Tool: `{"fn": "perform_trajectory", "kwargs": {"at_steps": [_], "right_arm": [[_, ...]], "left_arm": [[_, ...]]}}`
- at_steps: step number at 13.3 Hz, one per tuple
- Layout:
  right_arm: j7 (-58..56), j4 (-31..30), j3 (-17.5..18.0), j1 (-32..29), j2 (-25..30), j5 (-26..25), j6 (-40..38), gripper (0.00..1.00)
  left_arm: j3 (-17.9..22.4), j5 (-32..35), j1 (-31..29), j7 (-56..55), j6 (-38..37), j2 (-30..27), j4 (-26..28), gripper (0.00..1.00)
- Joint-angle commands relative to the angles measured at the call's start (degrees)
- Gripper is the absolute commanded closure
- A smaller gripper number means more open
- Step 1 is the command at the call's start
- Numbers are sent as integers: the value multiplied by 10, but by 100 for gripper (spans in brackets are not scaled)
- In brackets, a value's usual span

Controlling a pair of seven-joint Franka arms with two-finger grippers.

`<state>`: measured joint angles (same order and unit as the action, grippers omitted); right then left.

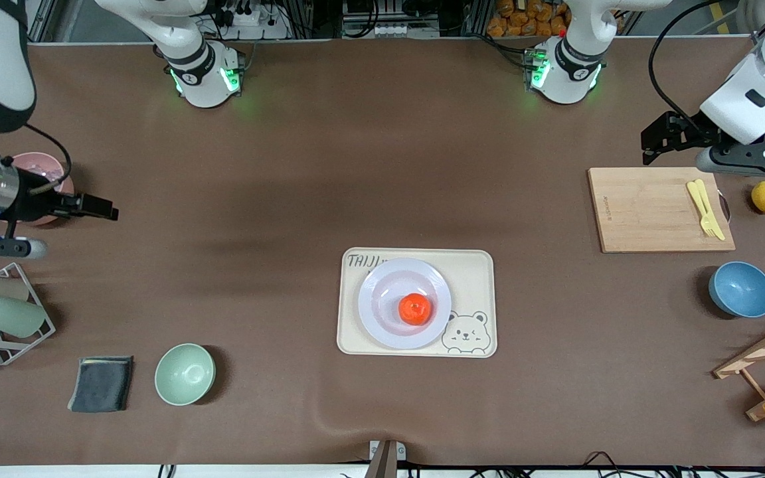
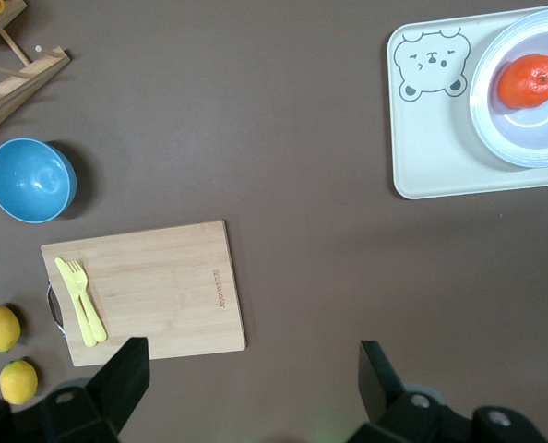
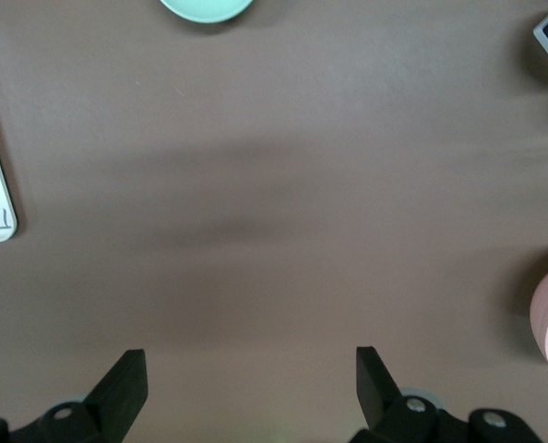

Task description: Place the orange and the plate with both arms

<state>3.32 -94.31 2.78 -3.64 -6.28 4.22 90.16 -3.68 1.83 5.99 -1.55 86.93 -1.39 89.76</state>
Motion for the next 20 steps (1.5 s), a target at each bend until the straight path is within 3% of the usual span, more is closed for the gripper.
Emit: {"fn": "perform_trajectory", "kwargs": {"at_steps": [1, 3, 7, 11, 15, 20], "right_arm": [[17, -72, 5, -10, 77, -12, 13, 0], [61, -88, 10, -4, 118, -12, 13, 0], [132, -56, 30, 14, 121, -13, 13, 0], [134, 0, 40, 26, 87, -11, 10, 0], [131, 118, 39, 27, -2, -27, -28, 0], [126, 129, 38, 21, -9, -32, -34, 0]], "left_arm": [[0, -15, -3, 3, -2, -2, -4, 0], [0, -15, -3, 3, -2, -2, -4, 0], [0, -15, -3, 3, -1, -2, -4, 0], [0, -15, -3, 3, 0, -2, -4, 0], [0, -15, -3, 3, 0, -2, -4, 0], [0, -15, -3, 3, 0, -2, -4, 0]]}}
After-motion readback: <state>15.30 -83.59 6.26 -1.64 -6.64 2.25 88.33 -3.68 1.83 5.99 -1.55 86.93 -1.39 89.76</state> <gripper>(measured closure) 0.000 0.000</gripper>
